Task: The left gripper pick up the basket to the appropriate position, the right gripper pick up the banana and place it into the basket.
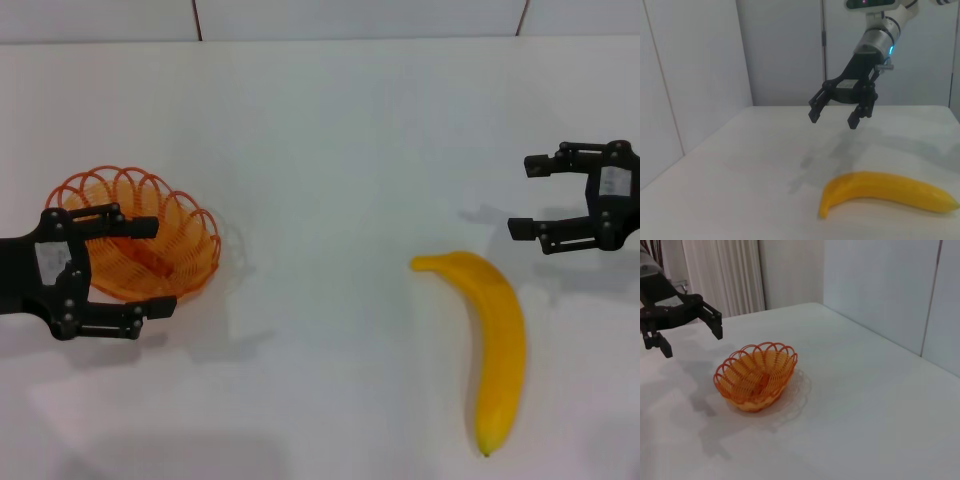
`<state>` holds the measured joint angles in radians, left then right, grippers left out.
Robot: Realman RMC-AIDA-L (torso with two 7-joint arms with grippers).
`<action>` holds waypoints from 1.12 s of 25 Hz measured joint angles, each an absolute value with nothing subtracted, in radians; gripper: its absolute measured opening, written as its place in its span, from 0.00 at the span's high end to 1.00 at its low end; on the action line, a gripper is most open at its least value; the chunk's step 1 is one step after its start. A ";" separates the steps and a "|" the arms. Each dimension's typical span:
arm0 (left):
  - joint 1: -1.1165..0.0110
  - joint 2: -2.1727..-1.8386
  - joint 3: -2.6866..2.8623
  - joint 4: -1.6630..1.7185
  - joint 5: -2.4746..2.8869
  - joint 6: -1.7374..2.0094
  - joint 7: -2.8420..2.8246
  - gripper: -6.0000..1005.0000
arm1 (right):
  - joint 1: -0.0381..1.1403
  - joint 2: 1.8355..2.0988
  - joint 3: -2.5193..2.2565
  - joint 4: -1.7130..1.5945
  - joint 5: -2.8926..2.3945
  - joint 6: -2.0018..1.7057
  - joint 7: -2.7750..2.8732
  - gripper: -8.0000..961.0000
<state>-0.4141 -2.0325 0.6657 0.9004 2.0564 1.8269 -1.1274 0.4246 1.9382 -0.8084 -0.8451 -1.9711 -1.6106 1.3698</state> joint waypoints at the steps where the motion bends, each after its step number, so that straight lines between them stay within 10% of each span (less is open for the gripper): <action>1: -0.414 -2.033 0.666 0.900 2.056 1.827 -1.127 0.13 | 0.425 1.939 -0.808 -0.845 -1.971 -1.611 1.370 0.08; 28: -0.443 -1.999 0.514 1.233 2.132 1.794 -1.802 0.13 | 0.426 1.942 -0.810 -0.845 -1.979 -1.604 1.370 0.08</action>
<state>-0.4428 -1.9986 0.5142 1.2329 2.1321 1.7937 -1.8023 0.4265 1.9420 -0.8099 -0.8452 -1.9789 -1.6039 1.3696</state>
